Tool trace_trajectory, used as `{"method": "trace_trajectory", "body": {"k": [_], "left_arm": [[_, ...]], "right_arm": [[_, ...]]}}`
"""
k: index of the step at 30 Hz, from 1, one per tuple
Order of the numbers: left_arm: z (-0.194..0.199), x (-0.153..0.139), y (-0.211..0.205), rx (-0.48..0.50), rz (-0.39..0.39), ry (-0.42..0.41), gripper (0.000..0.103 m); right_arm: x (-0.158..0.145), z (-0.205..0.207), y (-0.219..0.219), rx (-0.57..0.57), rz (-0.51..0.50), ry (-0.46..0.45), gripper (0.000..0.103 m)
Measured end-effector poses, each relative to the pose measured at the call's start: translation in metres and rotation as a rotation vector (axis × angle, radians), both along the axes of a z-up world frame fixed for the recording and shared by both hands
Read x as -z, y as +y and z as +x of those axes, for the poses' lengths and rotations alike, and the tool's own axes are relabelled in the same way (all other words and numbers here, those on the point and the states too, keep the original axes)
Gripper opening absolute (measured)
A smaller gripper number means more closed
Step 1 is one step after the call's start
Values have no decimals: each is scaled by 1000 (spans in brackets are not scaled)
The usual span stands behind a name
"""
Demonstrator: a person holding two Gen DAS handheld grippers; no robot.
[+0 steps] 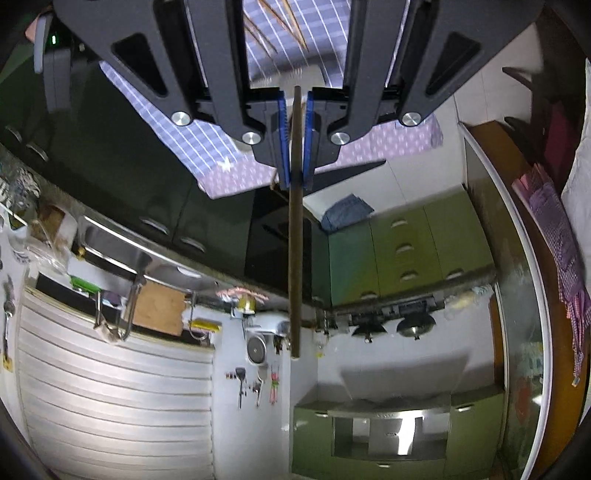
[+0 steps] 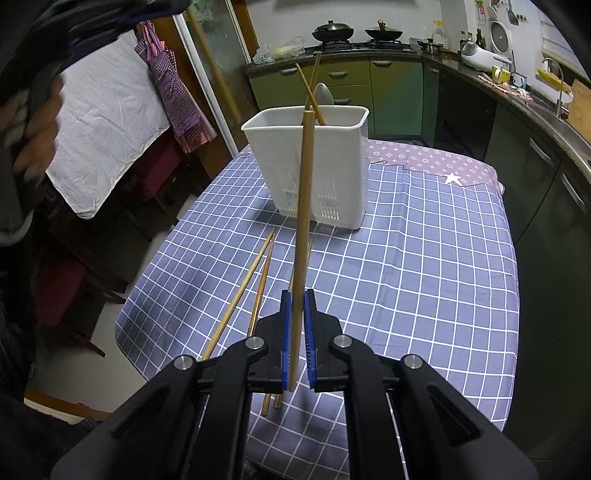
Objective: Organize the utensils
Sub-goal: 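Open the left tool over the holder while the right tool lifts its chopstick, then lower the chopstick into the holder with the right tool and open it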
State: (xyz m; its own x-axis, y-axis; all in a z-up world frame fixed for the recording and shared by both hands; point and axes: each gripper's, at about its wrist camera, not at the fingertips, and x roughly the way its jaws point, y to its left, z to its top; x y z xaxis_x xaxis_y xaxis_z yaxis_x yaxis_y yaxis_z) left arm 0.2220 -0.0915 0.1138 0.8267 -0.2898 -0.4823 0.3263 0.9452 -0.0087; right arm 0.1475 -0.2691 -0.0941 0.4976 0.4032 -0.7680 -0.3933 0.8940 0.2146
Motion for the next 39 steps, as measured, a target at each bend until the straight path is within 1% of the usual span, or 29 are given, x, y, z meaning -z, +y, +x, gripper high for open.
{"method": "trace_trajectory", "body": {"k": [3, 6, 10, 14, 16, 17, 18, 19, 20, 22, 26, 30, 33, 35, 39], "left_arm": [[21, 0, -7, -12, 4, -9, 7], [37, 10, -14, -27, 31, 3, 7], [56, 36, -17, -38, 49, 65, 7], [66, 62, -17, -38, 66, 128, 7], [67, 70, -15, -37, 66, 150, 13], [65, 73, -13, -34, 63, 156, 21], [63, 74, -12, -30, 58, 160, 33], [58, 74, -10, -27, 55, 161, 39], [55, 74, -9, -26, 55, 159, 42], [43, 73, -4, -26, 58, 158, 42], [21, 73, 11, -28, 46, 181, 48], [-4, 77, 26, -33, 67, 189, 48], [-15, 82, 38, -35, 63, 212, 48], [-20, 86, 43, -37, 61, 224, 48], [-26, 94, 51, -35, 46, 255, 49]], "right_arm": [[0, -1, 0, -1, -1, -4, 8], [0, -2, 0, -1, -1, -7, 8], [-1, -3, -1, -1, 3, -8, 8], [-5, -3, -1, 2, 2, -13, 8], [-15, -1, -2, 6, 7, -33, 7], [-21, 0, -2, 9, 13, -48, 8], [-31, 2, -3, 11, 21, -69, 8], [-39, 3, -3, 13, 29, -86, 8], [-47, 6, -4, 16, 36, -105, 7], [-66, 12, -5, 25, 52, -151, 7], [-108, 29, -11, 55, 106, -244, 7], [-146, 52, -16, 90, 166, -316, 8], [-162, 74, -18, 122, 192, -340, 8], [-166, 88, -17, 139, 192, -345, 8], [-157, 120, -11, 187, 164, -345, 8]]}}
